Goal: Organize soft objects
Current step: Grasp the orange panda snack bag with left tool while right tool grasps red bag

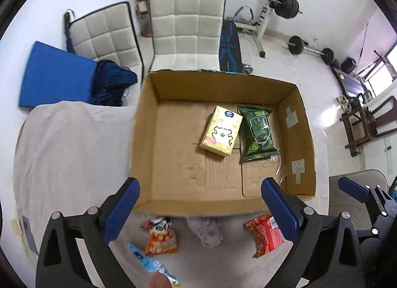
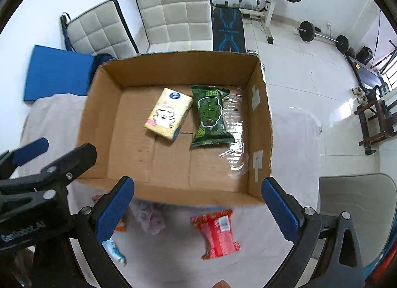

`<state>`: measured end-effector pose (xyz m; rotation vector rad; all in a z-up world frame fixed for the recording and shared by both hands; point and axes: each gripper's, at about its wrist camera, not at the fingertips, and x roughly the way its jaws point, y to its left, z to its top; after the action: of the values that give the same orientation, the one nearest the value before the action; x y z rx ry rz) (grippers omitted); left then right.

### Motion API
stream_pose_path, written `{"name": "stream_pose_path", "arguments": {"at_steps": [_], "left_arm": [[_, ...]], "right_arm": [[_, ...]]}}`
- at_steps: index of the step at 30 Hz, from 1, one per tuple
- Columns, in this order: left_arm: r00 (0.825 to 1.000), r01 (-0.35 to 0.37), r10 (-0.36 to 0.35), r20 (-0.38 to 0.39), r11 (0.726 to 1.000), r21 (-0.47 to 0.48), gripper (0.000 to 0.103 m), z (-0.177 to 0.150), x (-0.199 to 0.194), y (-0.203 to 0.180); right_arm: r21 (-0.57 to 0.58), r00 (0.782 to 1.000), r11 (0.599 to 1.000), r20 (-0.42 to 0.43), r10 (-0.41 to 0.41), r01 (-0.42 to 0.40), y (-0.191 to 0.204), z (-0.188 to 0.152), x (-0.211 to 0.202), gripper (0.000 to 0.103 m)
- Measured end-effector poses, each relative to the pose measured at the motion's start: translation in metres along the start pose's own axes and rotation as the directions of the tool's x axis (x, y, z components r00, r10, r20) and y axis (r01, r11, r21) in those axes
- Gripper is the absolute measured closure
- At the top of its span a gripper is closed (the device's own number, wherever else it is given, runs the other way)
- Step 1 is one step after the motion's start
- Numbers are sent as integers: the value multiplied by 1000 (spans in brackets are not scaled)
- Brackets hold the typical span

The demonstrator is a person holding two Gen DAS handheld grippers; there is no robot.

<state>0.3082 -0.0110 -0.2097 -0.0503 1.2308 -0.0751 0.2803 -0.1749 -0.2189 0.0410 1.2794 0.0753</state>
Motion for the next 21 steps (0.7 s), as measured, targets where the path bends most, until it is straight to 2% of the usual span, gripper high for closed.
{"name": "stream_pose_path", "arguments": {"at_steps": [5, 9, 11, 15, 18, 21], "left_arm": [[999, -19, 21, 31, 998, -59, 3, -30, -23, 8], [997, -62, 66, 29, 990, -124, 3, -66, -30, 24], [996, -89, 88, -14, 981, -172, 3, -91, -22, 38], [988, -94, 54, -147, 955, -280, 3, -137, 16, 69], [966, -121, 27, -256, 925, -359, 3, -171, 58, 94], [953, -127, -11, -303, 893, -431, 3, -194, 85, 111]], "right_arm": [[8, 1000, 1000, 3, 29, -29, -10, -25, -17, 0], [15, 998, 1000, -53, 15, -14, -30, -57, -3, 0], [19, 995, 1000, -103, 2, 0, -40, -74, 16, 0], [35, 974, 999, -225, -16, 25, -57, -103, 71, 0], [37, 958, 998, -286, -29, 41, -66, -117, 108, 0], [55, 947, 997, -321, -27, 47, -72, -124, 137, 0]]}}
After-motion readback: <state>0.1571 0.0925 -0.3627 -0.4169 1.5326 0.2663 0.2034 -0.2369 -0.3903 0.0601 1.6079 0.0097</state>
